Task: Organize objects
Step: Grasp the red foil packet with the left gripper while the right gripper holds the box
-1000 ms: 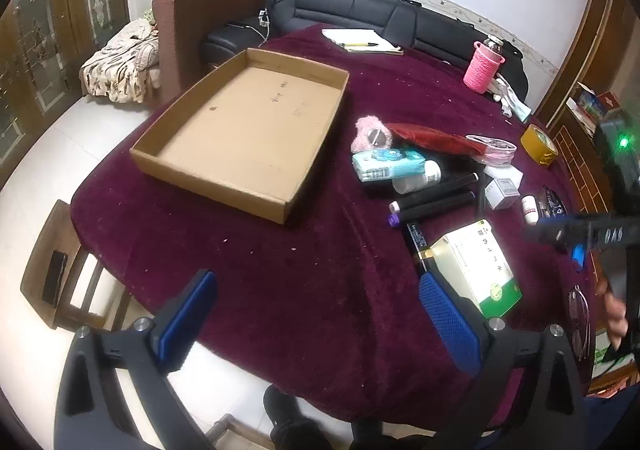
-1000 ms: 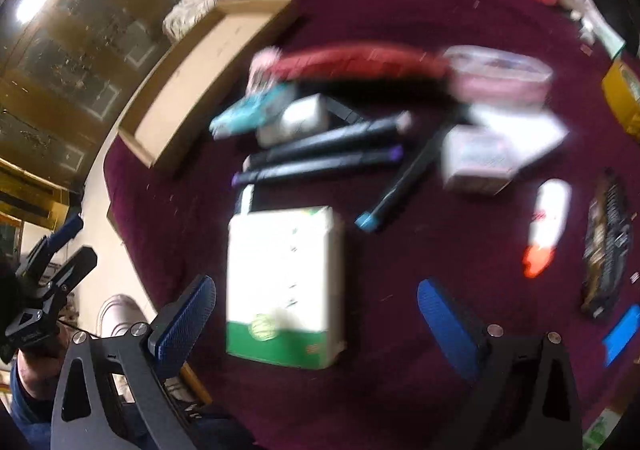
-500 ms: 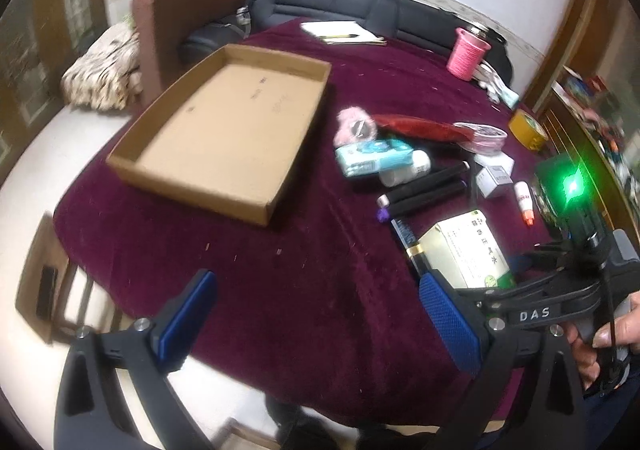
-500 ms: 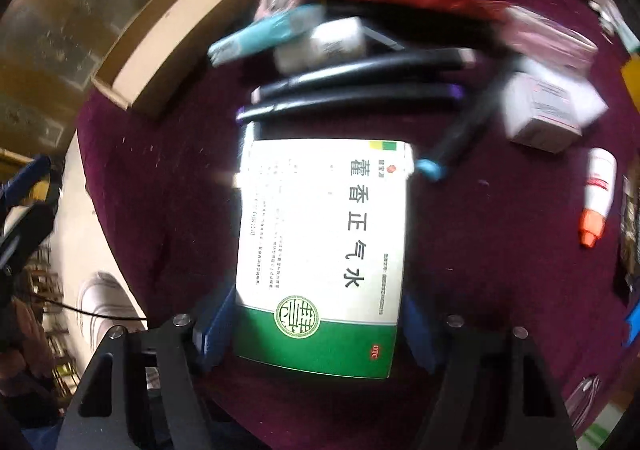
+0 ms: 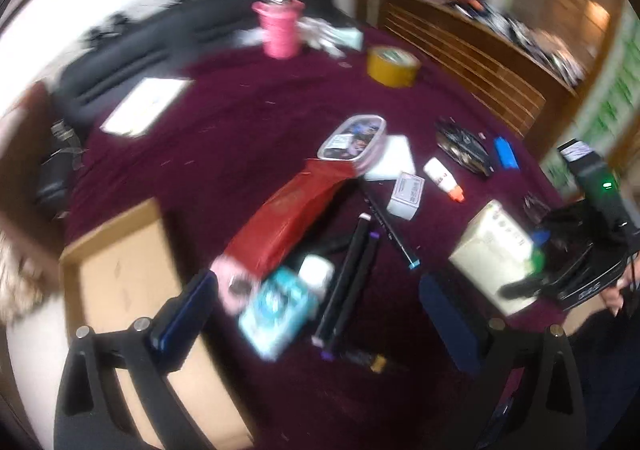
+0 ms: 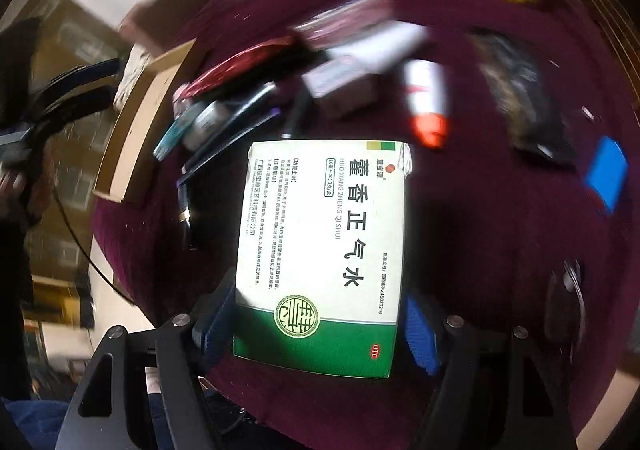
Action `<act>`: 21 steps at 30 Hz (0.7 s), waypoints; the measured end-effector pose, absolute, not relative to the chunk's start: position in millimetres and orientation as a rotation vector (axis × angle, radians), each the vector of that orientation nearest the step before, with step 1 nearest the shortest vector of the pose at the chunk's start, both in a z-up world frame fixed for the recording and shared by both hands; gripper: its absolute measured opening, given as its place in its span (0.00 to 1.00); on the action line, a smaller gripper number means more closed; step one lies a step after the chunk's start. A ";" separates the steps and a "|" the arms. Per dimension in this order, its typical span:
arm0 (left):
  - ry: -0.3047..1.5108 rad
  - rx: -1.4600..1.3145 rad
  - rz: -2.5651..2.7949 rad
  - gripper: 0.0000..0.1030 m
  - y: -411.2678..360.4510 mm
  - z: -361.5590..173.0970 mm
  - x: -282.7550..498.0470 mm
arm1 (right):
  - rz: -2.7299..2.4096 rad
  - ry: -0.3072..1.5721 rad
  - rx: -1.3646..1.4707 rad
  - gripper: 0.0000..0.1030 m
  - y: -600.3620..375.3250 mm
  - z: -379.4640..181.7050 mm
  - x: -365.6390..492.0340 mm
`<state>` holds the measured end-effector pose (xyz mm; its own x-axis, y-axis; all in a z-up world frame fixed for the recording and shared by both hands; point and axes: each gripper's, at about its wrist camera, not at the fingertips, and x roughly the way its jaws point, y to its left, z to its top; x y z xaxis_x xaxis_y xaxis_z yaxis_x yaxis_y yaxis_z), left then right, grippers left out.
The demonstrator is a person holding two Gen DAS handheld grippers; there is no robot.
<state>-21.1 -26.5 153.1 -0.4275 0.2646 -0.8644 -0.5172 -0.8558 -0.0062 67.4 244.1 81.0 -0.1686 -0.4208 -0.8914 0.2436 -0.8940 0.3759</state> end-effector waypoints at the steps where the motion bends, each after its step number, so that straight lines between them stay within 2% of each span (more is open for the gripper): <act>1: 0.372 -1.343 2.238 0.98 -24.3 148.0 -36.1 | -2.119 -0.220 1.682 0.76 248.2 80.9 71.3; 7: 0.394 -1.500 2.026 0.98 -13.5 98.0 -109.9 | -2.203 -0.305 1.700 0.76 272.8 88.6 90.4; 13: 0.296 -1.625 1.864 0.97 -12.8 52.0 -158.1 | -2.280 -0.385 1.731 0.76 287.7 92.4 105.3; 18: 0.456 -1.673 1.736 0.97 0.2 18.2 -164.8 | -2.326 -0.416 1.759 0.76 299.8 94.5 113.8; 20: 0.488 -1.668 1.737 0.94 3.0 10.0 -163.4 | -2.335 -0.424 1.767 0.76 301.6 94.3 114.6; 21: 0.503 -1.637 1.759 0.85 4.7 10.8 -161.6 | -2.338 -0.427 1.769 0.77 302.6 94.3 114.5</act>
